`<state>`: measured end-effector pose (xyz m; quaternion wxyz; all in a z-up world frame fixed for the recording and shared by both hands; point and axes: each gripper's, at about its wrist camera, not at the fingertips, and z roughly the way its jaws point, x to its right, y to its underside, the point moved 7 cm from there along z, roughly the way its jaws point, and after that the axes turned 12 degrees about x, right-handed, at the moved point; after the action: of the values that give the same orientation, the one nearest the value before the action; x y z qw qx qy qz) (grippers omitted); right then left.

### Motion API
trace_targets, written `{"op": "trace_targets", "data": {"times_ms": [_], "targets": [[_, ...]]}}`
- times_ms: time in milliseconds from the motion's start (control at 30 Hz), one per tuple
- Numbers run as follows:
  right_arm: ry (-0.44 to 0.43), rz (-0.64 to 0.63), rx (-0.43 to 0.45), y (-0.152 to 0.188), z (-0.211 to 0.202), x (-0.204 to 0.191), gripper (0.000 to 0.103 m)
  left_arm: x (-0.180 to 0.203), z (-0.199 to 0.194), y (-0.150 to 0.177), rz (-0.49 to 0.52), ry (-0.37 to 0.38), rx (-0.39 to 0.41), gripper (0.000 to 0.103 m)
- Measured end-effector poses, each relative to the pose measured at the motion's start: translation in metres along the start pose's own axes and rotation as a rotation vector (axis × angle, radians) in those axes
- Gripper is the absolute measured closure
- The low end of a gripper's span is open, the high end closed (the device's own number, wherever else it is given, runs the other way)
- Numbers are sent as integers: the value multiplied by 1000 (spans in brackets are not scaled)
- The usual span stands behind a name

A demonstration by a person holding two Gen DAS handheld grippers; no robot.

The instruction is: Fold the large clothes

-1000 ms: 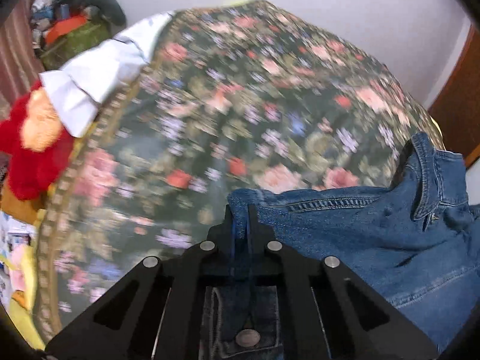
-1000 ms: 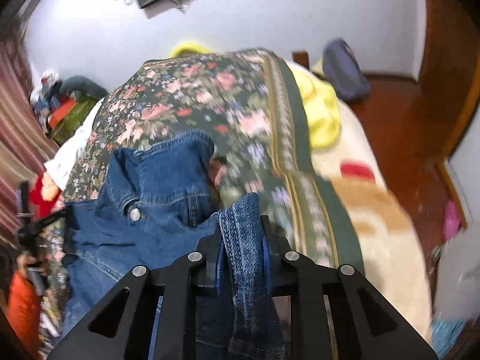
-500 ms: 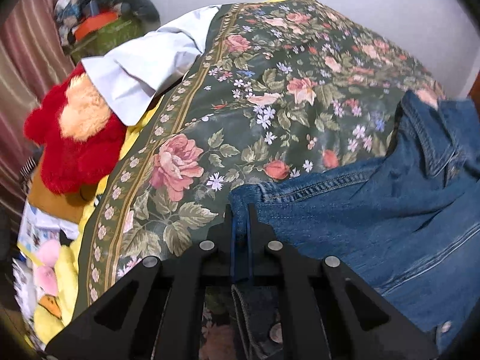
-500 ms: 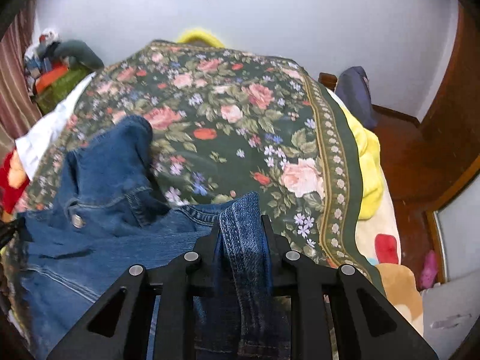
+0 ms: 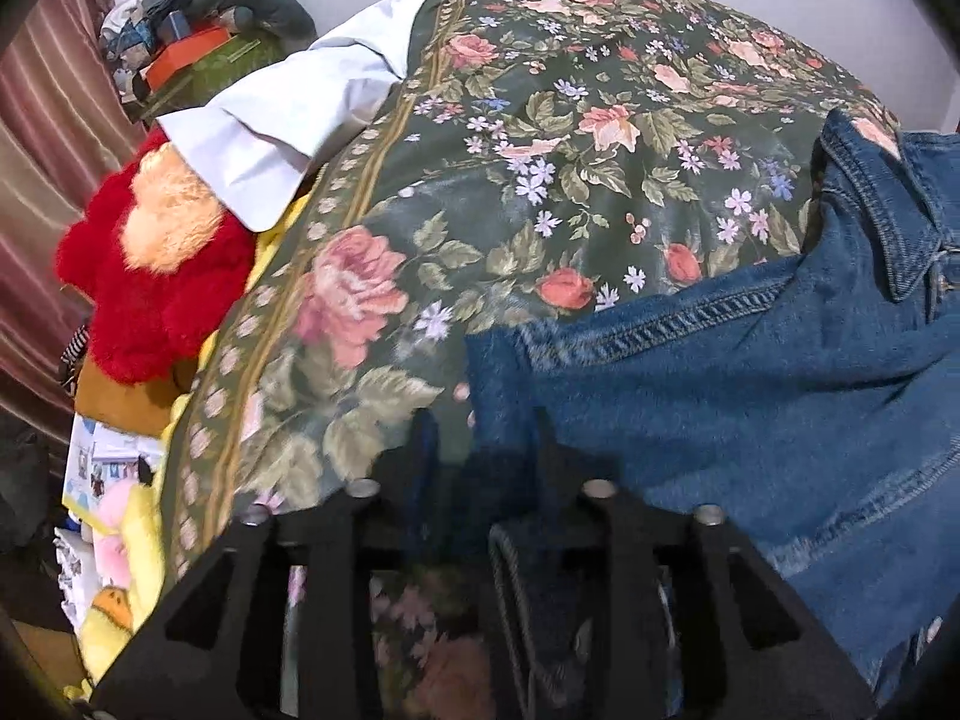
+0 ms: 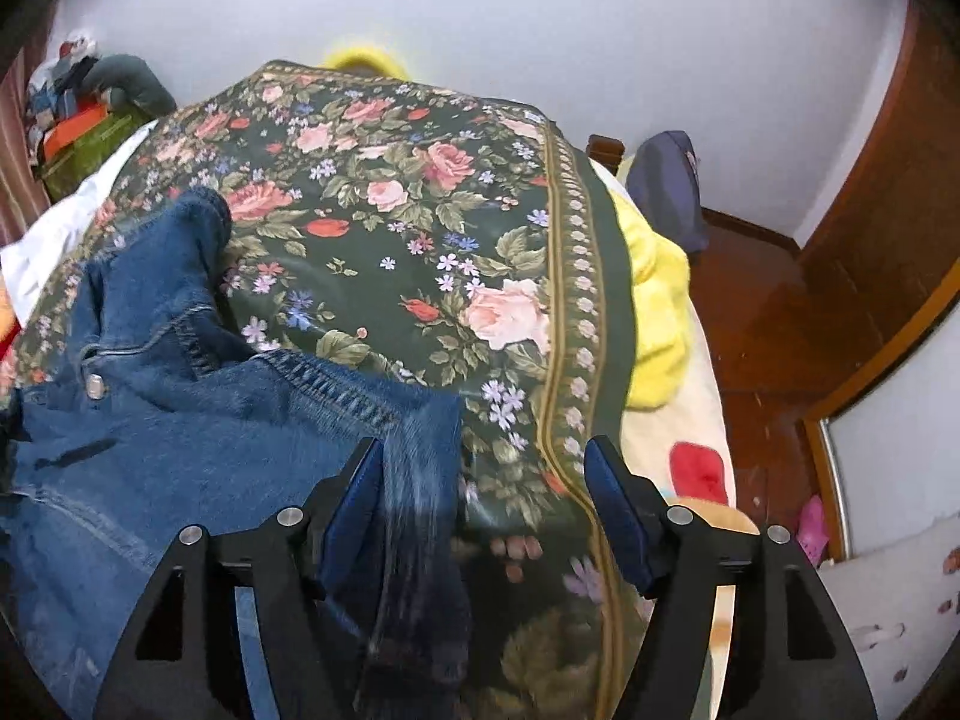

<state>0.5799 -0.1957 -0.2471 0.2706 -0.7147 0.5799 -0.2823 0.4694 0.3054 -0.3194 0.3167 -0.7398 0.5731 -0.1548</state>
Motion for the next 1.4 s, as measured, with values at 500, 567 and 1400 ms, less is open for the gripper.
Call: {"op": "trace_targets", "data": {"times_ms": [500, 567, 1400], "targets": [[-263, 116, 46, 2, -174, -8, 19, 13, -177, -18, 58, 98, 214, 30], [-297, 135, 59, 7, -199, -10, 13, 15, -204, -15, 42, 130, 241, 19], [-329, 173, -256, 205, -223, -21, 6, -3, -185, 207, -296, 294, -235, 10]]}}
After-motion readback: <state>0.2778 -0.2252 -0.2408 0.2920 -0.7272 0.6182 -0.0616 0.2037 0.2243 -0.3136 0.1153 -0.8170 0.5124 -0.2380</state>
